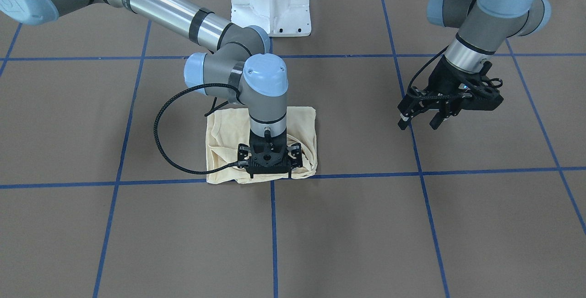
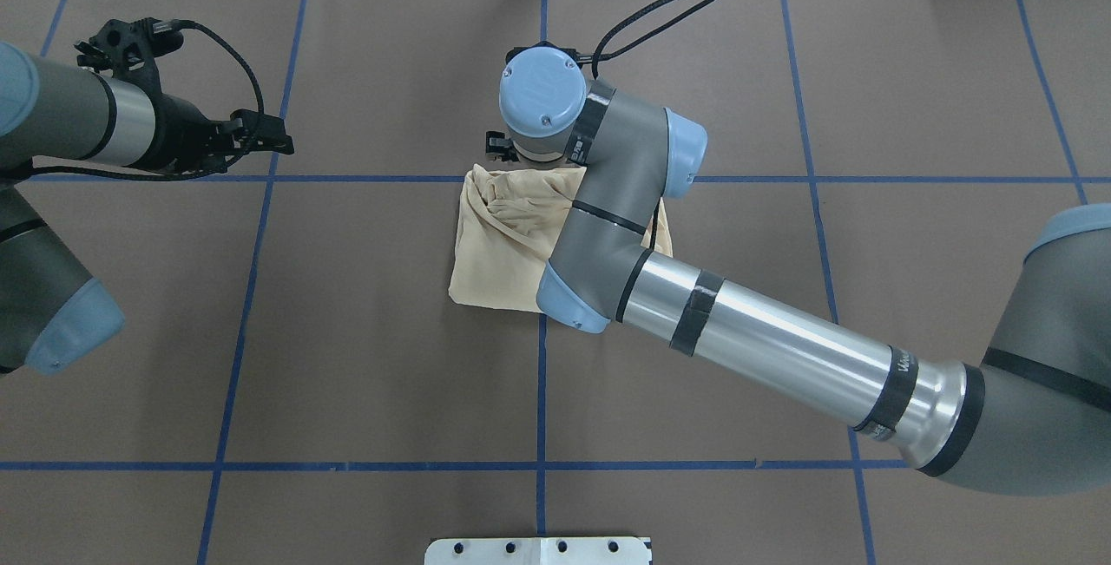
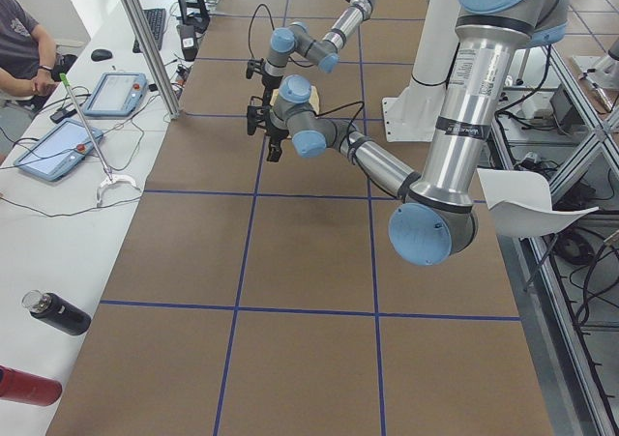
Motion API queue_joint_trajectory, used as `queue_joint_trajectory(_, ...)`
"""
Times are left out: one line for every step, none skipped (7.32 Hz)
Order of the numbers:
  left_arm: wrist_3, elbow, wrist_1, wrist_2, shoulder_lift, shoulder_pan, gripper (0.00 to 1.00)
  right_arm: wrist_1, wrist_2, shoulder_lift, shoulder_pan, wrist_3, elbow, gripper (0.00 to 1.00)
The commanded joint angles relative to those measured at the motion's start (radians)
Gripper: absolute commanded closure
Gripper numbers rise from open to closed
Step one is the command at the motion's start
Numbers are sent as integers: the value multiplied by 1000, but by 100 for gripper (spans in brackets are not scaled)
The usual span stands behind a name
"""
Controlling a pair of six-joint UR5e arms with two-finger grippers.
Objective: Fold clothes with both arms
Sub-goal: 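Press the right gripper along the folded shirt's far edge to flatten it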
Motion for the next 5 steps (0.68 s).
queue_joint_trajectory(0, 0, 1, -1, 0, 0, 0, 6, 12, 18, 28, -15, -13, 2)
queue_joint_trajectory(2, 0, 1, -1, 1, 0, 0, 4, 47, 21, 25, -17, 17, 1)
queue_joint_trajectory(2, 0, 1, -1, 1, 0, 0, -3, 63, -5, 11, -16, 66, 1)
queue_joint_trajectory(2, 1, 1, -1, 1, 2, 0, -22, 77, -35, -16, -14, 121, 1)
queue_joint_trajectory(2, 1, 1, -1, 1, 2, 0, -55, 110, -46, -24, -12, 139, 1)
